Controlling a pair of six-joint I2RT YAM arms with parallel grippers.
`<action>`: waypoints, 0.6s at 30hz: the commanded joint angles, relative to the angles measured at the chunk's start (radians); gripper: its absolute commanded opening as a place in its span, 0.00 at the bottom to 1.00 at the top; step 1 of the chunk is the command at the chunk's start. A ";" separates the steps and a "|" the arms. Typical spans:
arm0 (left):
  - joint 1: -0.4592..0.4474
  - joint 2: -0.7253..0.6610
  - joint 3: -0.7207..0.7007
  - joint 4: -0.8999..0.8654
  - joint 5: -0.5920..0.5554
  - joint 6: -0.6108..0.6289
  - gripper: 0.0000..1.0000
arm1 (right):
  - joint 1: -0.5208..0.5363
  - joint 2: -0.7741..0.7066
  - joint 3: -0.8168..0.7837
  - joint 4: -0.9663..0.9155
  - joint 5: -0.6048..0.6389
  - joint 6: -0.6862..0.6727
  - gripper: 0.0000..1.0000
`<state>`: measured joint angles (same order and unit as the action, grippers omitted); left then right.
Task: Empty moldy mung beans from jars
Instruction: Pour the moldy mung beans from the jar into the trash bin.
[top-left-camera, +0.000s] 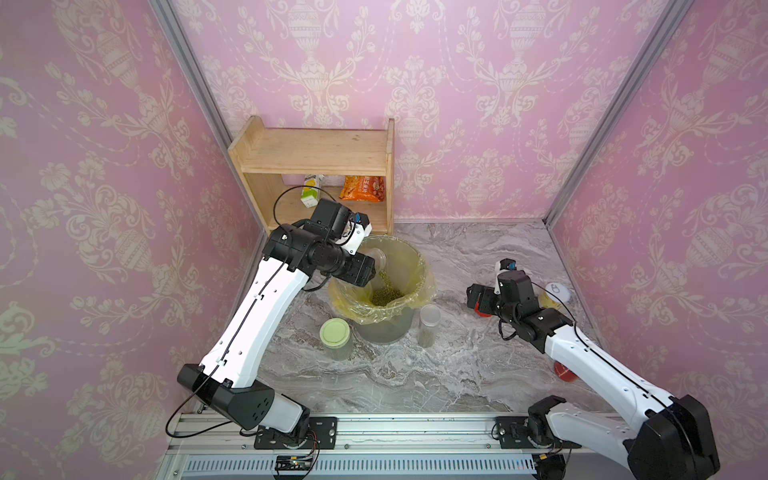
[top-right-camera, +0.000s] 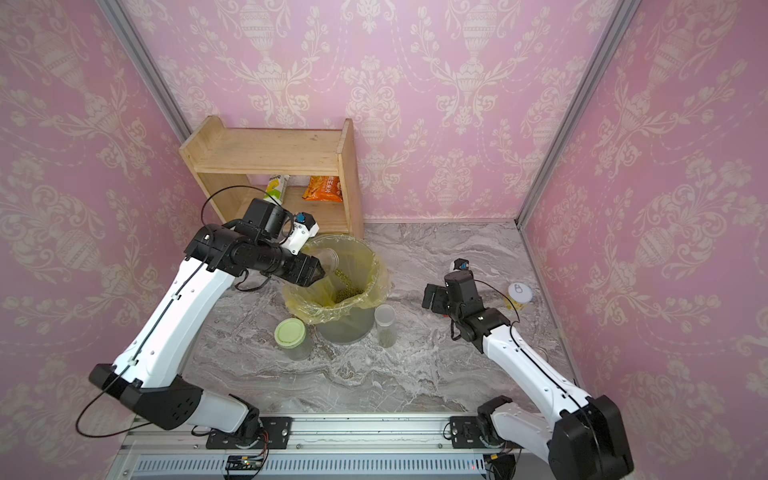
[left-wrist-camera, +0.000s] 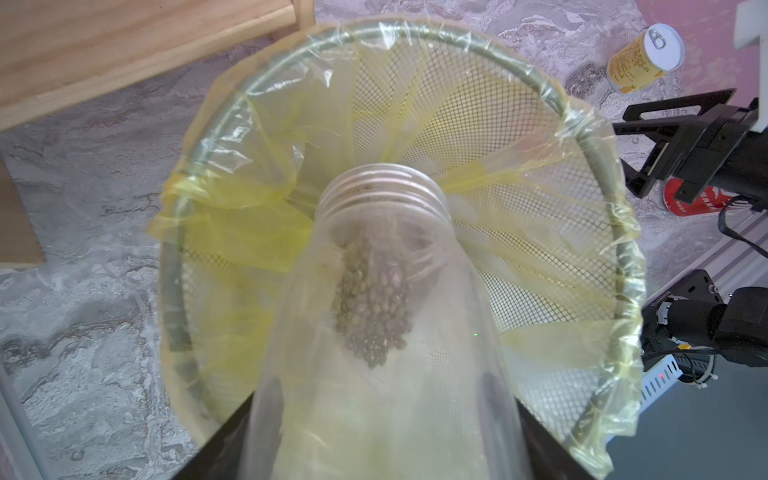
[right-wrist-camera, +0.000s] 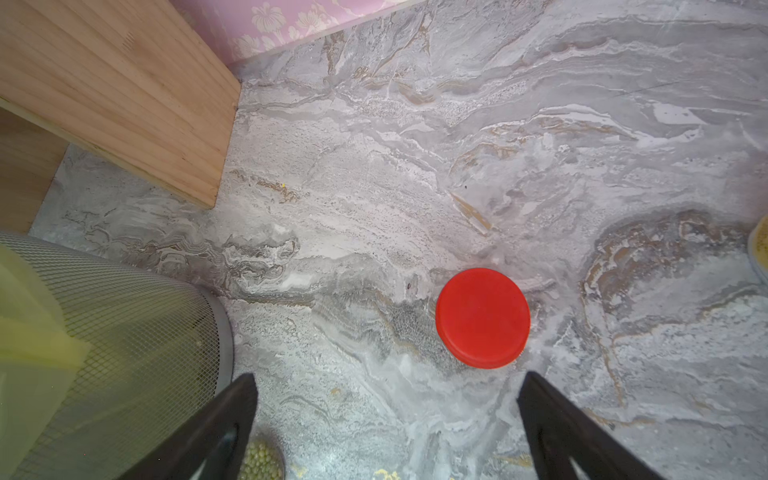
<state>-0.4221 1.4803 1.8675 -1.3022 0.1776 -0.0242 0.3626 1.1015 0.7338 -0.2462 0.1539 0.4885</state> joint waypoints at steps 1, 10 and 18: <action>-0.006 0.005 0.082 -0.076 -0.027 0.027 0.39 | 0.005 -0.014 0.022 -0.018 -0.024 -0.019 1.00; -0.021 0.079 0.081 -0.017 -0.001 0.029 0.38 | 0.005 -0.029 0.031 -0.028 -0.036 -0.001 1.00; -0.021 -0.018 0.049 -0.043 -0.027 0.002 0.39 | 0.006 -0.064 0.044 -0.027 -0.071 0.013 1.00</action>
<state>-0.4362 1.5192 1.9232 -1.3270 0.1658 -0.0162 0.3626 1.0557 0.7479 -0.2607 0.1005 0.4969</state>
